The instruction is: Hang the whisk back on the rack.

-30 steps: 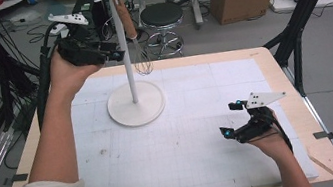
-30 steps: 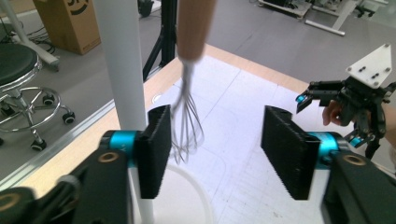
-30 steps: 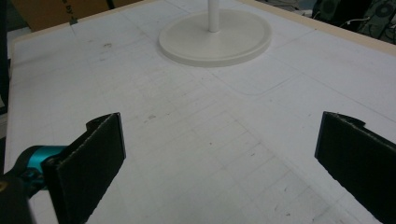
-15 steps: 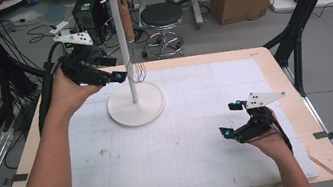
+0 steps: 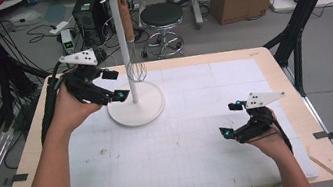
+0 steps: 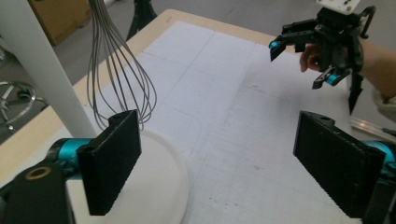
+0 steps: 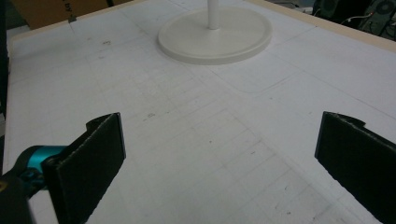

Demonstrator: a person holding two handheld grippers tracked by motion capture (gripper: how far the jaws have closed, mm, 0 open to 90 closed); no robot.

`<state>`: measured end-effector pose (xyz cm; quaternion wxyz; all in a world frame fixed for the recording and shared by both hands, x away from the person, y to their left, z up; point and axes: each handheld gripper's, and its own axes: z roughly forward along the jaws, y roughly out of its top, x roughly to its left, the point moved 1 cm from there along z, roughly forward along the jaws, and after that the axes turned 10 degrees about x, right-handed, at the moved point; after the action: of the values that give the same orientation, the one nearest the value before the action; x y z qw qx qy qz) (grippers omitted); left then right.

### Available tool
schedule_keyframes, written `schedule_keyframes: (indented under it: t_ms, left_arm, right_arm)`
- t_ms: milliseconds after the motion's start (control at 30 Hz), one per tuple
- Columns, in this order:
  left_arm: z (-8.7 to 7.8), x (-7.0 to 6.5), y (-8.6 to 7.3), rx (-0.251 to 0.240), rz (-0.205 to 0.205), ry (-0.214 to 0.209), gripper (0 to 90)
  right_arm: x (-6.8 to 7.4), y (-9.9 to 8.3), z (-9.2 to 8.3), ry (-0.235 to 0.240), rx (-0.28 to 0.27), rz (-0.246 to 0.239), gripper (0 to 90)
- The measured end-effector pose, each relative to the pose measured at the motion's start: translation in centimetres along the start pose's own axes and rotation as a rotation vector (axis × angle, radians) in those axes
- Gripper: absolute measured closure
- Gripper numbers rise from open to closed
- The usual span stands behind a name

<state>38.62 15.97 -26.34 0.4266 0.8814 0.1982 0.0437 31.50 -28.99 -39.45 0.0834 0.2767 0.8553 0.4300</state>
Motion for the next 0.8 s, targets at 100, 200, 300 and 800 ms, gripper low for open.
schedule_keyframes:
  t_ms: [100, 200, 300, 800]
  left_arm:
    - [0.2, -0.3, -0.7, 0.006, -0.005, 0.001, 13.6]
    - [0.4, -0.5, -1.4, 0.005, -0.007, -0.013, 12.1]
    - [0.7, -0.8, -2.0, 0.006, -0.011, -0.014, 10.8]
    - [2.6, -2.1, -4.8, -0.013, -0.025, -0.078, 5.5]
  right_arm:
    - [0.0, 0.0, 0.0, 0.001, 0.000, 0.000, 0.8]
    - [0.0, -0.1, 0.0, 0.002, 0.002, 0.000, 0.7]
    - [0.0, -0.1, 0.0, 0.004, 0.002, 0.002, 0.8]
    - [-0.2, -0.4, 0.2, 0.015, 0.026, -0.003, 0.7]
